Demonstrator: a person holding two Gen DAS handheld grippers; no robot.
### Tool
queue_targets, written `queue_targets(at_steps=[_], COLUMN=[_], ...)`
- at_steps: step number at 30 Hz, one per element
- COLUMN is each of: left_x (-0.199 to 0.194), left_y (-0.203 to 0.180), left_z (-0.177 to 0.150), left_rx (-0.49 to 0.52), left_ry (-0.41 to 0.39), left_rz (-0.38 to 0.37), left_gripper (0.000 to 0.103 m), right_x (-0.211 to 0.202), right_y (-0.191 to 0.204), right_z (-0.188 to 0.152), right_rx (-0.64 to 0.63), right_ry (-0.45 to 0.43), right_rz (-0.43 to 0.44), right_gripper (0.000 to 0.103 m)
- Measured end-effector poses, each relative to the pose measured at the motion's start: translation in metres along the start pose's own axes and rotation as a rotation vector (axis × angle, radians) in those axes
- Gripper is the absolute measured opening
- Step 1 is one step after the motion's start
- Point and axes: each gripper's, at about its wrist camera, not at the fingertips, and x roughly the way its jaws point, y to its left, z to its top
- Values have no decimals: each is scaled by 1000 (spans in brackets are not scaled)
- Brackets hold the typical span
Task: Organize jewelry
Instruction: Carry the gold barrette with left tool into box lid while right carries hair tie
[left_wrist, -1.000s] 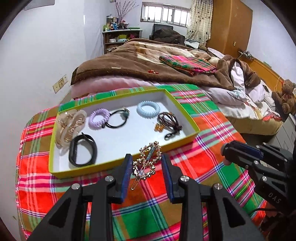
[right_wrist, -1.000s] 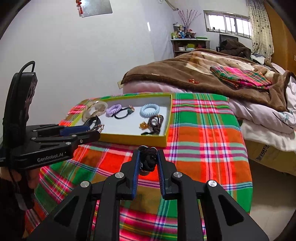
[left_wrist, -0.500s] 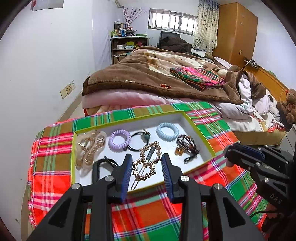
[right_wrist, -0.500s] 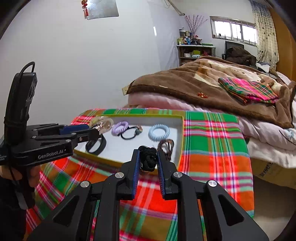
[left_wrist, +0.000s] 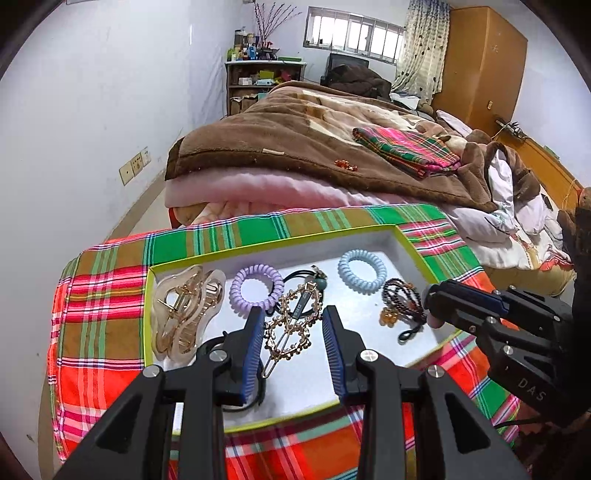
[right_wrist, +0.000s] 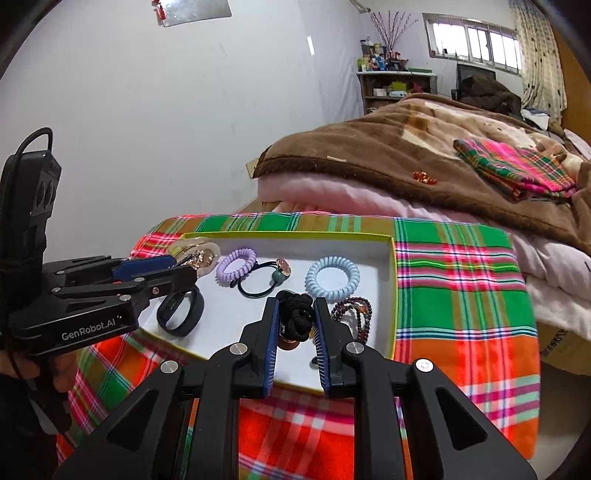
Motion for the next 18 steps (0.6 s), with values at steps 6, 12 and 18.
queue_targets(at_steps=[6, 12, 18], left_x=[17, 29, 37], left_y=[9, 16, 21], left_z=[-3, -3, -3], left_rx=[-15, -21, -29], left_ry=[23, 41, 52], left_rz=[0, 3, 9], left_gripper=[34, 34, 34], right_x=[22, 37, 48], right_y=[-1, 0, 2], right_z=[0, 0, 1], right_rx=[3, -5, -12], right_ry=[34, 55, 70], right_rz=[-3, -1, -6], right_gripper=[19, 19, 19])
